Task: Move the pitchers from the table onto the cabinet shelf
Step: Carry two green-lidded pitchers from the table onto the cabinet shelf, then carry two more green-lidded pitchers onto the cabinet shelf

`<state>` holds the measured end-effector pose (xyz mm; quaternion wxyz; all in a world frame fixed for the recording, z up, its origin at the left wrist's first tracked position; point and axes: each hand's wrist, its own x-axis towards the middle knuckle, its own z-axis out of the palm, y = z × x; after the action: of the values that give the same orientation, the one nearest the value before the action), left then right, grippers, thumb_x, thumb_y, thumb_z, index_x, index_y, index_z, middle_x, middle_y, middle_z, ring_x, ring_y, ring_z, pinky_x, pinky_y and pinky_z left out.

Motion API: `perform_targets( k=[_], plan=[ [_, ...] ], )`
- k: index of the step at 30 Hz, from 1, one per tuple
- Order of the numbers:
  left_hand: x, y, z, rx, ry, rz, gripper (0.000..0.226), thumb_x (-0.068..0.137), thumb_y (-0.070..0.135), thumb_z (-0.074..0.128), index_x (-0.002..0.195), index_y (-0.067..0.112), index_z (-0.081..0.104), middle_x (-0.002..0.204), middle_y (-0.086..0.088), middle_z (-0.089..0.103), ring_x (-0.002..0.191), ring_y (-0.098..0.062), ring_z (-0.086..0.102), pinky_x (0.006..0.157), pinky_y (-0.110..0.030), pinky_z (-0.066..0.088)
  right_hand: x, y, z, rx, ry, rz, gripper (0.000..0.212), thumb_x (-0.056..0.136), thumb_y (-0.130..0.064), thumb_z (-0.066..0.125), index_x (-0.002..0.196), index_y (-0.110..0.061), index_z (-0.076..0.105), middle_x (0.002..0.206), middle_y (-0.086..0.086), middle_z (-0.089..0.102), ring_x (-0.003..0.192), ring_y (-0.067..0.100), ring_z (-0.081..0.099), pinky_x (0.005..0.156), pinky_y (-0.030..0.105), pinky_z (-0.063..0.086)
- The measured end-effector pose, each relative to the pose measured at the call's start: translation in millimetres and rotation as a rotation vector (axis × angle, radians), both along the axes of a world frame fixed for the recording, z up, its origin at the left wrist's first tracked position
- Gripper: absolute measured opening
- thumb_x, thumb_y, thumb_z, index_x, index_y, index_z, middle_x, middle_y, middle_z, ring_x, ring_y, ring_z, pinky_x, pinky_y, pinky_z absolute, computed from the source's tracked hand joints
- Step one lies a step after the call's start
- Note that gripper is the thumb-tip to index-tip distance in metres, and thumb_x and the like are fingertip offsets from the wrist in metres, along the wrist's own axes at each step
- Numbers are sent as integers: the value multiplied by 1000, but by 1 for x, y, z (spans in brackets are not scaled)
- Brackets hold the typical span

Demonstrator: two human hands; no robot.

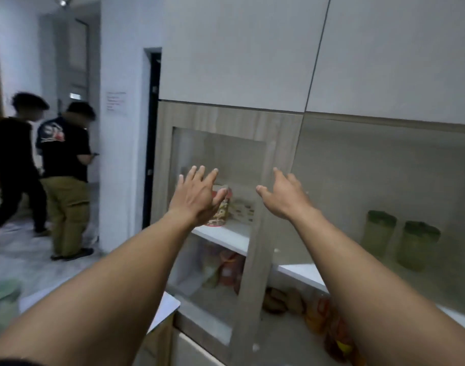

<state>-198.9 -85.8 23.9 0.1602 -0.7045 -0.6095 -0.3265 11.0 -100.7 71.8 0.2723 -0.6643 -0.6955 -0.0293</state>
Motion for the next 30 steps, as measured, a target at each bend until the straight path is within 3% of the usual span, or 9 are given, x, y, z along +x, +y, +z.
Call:
perform_targets(
  k=[5, 16, 30],
  plan=[
    [-94, -45, -28, -82, -10, 194, 70, 97, 59, 28, 154, 20, 23, 159, -17, 24, 148, -33, 16, 117, -55, 19, -94, -5, -25, -29, -42, 189, 77, 96, -60, 46, 159, -21, 23, 162, 18, 28, 150, 36, 23, 118, 63, 22],
    [-263, -106, -110, -203, -152, 506, 68, 96, 57, 32, 154, 22, 24, 160, -16, 21, 149, -32, 13, 117, -55, 17, -295, -6, -91, -88, -68, 533, 70, 99, -52, 45, 157, -17, 25, 156, 18, 34, 146, 36, 29, 114, 59, 30],
    [-409, -145, -222, -252, -545, 701, 63, 98, 49, 39, 152, 19, 28, 157, -10, 29, 144, -29, 26, 115, -45, 26, -483, 13, -202, -260, -44, 785, 59, 97, -48, 49, 146, -18, 36, 142, 15, 44, 130, 39, 44, 101, 53, 44]
  ],
)
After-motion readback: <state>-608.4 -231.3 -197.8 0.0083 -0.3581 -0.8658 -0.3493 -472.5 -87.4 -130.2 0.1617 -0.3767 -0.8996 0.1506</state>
